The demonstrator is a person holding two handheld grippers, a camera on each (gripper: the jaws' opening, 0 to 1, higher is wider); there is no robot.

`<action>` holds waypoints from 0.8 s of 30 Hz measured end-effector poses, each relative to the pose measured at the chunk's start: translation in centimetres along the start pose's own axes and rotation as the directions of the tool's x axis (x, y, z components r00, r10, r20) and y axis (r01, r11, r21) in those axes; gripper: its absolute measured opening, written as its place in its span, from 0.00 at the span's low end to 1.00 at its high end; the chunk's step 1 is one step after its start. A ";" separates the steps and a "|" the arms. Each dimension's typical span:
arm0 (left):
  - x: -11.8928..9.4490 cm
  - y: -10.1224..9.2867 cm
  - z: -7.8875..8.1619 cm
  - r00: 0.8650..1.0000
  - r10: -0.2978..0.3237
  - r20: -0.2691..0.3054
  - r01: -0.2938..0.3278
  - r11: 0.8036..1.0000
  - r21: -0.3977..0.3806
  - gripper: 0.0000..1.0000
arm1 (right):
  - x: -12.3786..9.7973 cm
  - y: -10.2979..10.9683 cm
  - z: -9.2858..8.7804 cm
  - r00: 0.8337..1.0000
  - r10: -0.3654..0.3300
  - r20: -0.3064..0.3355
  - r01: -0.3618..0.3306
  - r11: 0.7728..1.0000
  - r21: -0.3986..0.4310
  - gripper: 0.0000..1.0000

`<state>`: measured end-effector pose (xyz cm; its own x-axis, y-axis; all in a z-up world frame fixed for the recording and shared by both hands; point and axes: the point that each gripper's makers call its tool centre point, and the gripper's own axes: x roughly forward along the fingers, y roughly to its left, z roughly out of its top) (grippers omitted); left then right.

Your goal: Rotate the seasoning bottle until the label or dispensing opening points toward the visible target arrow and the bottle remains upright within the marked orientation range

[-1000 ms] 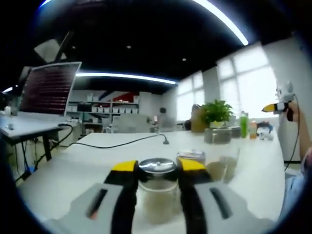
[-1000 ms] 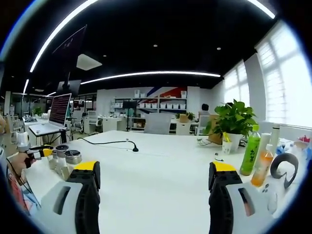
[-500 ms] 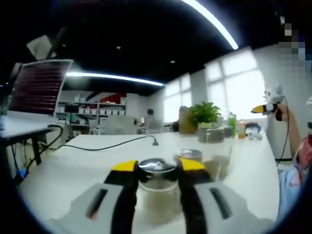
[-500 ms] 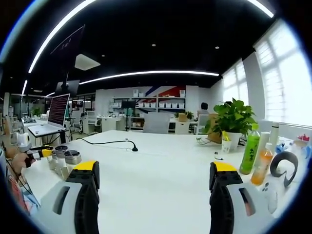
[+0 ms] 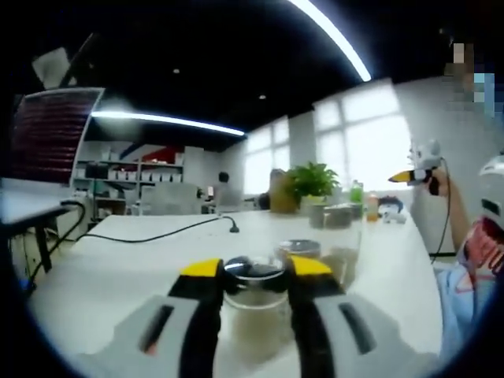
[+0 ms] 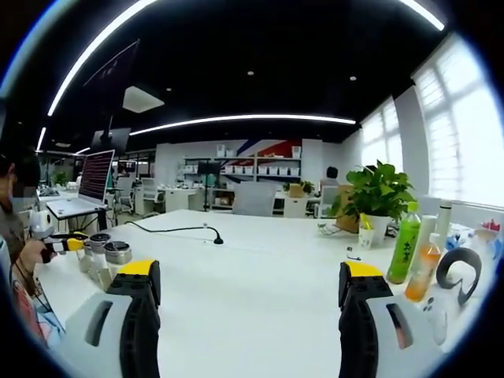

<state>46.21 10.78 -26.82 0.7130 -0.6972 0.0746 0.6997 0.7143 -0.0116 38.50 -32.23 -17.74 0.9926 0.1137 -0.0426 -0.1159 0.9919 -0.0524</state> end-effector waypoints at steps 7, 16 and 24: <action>0.1 0.0 0.0 0.997 -0.082 -0.009 0.082 0.997 -0.017 0.33 | -0.1 -0.1 0.0 1.000 0.002 -0.001 -0.002 1.000 -0.006 0.97; 0.3 -0.1 -0.1 0.993 -0.120 -0.014 0.119 0.993 -0.022 0.33 | -0.1 -0.1 0.2 1.000 0.010 0.002 -0.010 1.000 -0.011 0.97; 0.5 0.1 -0.1 0.989 -0.147 -0.005 0.146 0.989 -0.031 0.33 | 0.0 0.0 0.0 1.000 0.012 -0.003 -0.012 1.000 -0.010 0.97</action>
<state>46.65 10.44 -26.85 0.6028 -0.7947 0.0706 0.7977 0.6022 -0.0319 38.45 -32.23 -17.74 0.9910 0.1253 -0.0461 -0.1280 0.9899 -0.0615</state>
